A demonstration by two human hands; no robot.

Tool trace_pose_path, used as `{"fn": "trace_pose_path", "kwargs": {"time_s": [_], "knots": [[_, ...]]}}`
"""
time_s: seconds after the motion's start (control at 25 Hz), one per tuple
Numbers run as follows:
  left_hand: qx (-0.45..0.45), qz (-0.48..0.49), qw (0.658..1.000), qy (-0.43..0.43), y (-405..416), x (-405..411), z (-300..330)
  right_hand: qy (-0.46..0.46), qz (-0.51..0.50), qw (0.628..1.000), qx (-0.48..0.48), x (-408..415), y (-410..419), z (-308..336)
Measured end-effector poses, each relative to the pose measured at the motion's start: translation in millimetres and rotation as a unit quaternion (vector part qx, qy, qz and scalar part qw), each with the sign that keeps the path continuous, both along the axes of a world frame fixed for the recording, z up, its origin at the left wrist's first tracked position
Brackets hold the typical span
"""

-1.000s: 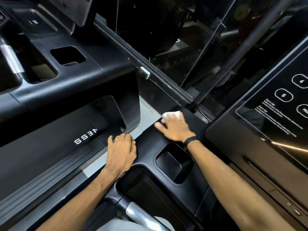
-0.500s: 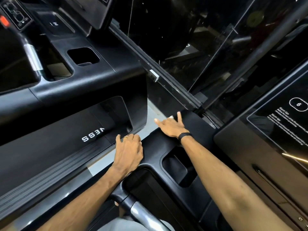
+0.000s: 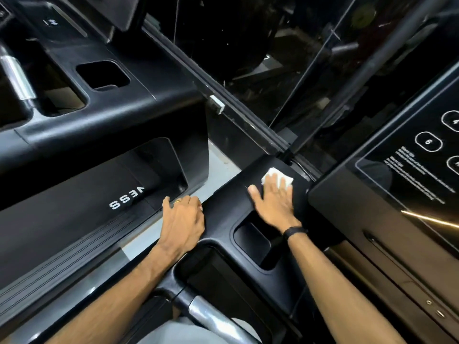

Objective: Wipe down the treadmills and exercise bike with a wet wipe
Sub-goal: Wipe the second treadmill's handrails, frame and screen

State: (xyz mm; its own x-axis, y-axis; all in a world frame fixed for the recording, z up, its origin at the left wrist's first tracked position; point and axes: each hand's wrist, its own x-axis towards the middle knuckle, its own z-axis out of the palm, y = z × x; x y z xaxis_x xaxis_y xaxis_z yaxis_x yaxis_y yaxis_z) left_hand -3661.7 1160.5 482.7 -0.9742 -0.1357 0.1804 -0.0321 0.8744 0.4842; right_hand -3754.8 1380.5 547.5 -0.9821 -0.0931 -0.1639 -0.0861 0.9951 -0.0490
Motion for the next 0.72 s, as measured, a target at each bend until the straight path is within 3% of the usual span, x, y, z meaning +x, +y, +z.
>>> {"fn": "trace_pose_path", "kwargs": {"time_s": [0.12, 0.16, 0.28, 0.32, 0.36, 0.4, 0.48, 0.6, 0.72], "knots": [[-0.006, -0.001, 1.000, 0.008, 0.1, 0.8, -2.1, -0.044, 0.190, 0.981, -0.022, 53.4, 7.5, -0.8], [-0.006, -0.003, 1.000, 0.010, 0.0, 0.4, -2.1, -0.046, 0.187, 0.981, -0.015, 51.8, 24.2, 0.8], [0.003, -0.009, 1.000, 0.010, -1.3, -1.9, -3.2, 0.028, -0.075, 0.997, -0.022, 32.6, 67.5, 6.9], [0.004, -0.007, 1.000, 0.013, -1.4, -1.7, -3.4, 0.050, -0.078, 0.995, -0.029, 38.9, 66.3, 6.0], [0.005, -0.005, 1.000, 0.016, -1.6, -0.9, -3.7, 0.046, -0.009, 0.998, -0.032, 53.1, 57.6, 3.0], [0.004, -0.005, 1.000, 0.018, -1.5, 0.2, -3.7, 0.011, 0.076, 0.997, -0.026, 67.7, 51.9, -0.4], [-0.002, -0.003, 1.000, 0.019, -1.2, 0.9, -3.9, -0.049, 0.144, 0.988, -0.004, 89.4, 58.9, 6.1], [0.002, -0.009, 1.000, 0.012, -2.1, -0.3, -3.0, -0.009, -0.003, 0.999, 0.037, 82.3, 88.6, 16.2], [0.002, -0.005, 1.000, 0.017, -2.1, 0.3, -2.1, -0.066, -0.015, 0.990, 0.127, 108.2, 62.5, 13.1]]}}
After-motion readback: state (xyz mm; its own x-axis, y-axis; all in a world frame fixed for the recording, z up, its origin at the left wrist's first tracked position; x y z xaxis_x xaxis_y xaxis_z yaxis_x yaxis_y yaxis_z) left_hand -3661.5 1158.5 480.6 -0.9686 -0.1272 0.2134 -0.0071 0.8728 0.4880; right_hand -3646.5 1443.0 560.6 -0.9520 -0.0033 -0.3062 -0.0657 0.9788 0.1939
